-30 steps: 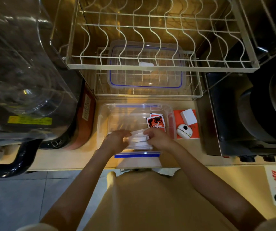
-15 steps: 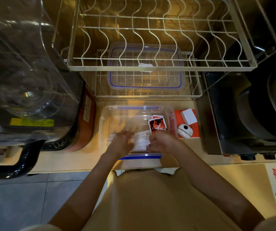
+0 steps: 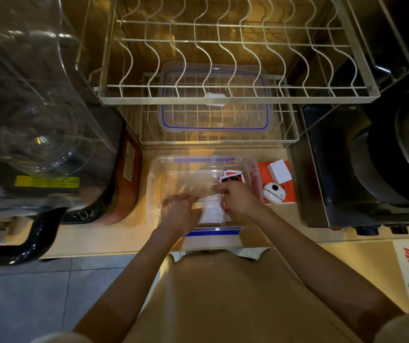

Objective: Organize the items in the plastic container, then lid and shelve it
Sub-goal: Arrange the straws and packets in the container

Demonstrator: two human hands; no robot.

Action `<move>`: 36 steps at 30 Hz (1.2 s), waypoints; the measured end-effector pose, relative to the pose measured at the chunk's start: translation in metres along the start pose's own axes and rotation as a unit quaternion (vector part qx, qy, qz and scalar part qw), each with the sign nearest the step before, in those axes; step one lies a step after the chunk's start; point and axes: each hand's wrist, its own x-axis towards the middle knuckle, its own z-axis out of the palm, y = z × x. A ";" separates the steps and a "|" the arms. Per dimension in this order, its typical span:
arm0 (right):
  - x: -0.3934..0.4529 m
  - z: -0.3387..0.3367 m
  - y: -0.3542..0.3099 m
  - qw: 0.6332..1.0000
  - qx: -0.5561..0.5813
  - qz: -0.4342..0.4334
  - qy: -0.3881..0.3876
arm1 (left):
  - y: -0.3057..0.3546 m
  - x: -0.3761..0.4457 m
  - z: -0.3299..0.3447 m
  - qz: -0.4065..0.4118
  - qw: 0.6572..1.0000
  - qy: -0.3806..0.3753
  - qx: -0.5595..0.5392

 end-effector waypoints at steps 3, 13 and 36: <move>0.001 0.009 -0.004 0.994 -0.098 -0.028 -0.047 | 0.000 0.000 0.001 -0.012 1.000 0.002 -0.011; -0.006 0.009 -0.014 0.991 0.044 0.047 -0.117 | 0.001 -0.001 0.002 -0.040 0.999 0.015 -0.021; -0.014 -0.020 0.005 0.970 0.174 0.161 -0.061 | -0.011 0.008 0.004 -0.062 0.993 0.017 -0.095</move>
